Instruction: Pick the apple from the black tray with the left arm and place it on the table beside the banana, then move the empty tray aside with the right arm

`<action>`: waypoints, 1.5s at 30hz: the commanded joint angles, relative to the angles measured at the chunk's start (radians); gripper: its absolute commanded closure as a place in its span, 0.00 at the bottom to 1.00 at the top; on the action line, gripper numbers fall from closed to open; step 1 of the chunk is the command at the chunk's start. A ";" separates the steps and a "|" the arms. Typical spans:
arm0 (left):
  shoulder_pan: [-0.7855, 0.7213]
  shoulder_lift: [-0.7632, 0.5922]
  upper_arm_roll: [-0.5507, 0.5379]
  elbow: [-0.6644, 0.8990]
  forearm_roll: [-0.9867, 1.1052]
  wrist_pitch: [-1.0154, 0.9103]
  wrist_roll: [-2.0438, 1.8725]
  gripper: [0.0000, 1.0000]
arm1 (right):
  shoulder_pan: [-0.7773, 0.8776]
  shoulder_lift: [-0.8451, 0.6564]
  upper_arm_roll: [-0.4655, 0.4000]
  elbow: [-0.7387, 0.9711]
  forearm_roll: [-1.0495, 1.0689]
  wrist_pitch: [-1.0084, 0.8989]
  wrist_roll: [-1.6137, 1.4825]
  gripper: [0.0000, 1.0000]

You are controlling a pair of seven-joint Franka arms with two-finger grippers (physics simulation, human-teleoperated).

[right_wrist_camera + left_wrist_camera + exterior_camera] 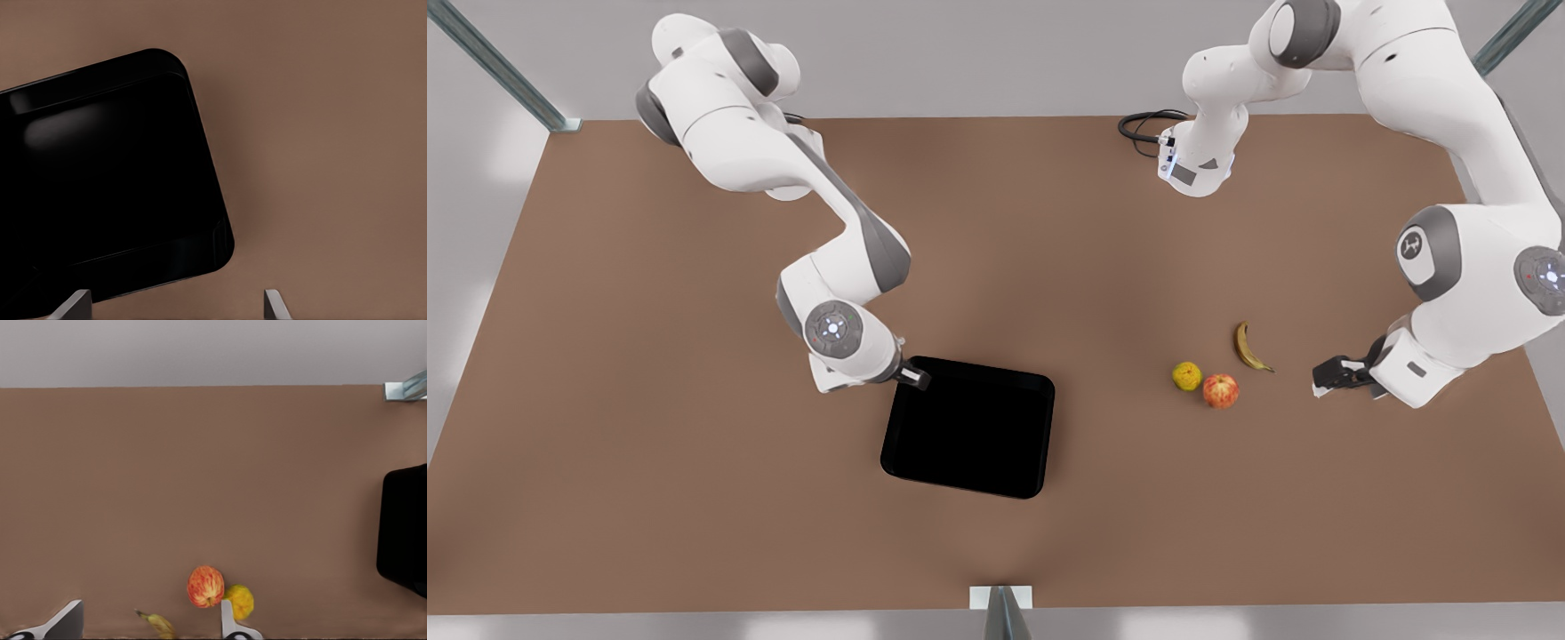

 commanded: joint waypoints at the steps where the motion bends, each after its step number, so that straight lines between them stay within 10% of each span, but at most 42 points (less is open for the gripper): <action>1: -0.022 -0.047 -0.004 -0.070 -0.001 -0.109 0.099 0.00 | 0.000 0.005 0.001 -0.001 -0.022 0.027 0.146 0.03; 27: 0.072 0.057 0.012 0.094 -0.037 -0.129 -0.046 0.00 | 0.017 0.058 -0.016 -0.184 -0.239 0.271 -0.219 0.03; 45: -0.068 -0.021 0.015 -0.107 0.074 0.043 -0.232 0.00 | 0.026 0.103 -0.061 -0.242 -0.250 0.461 -0.219 0.03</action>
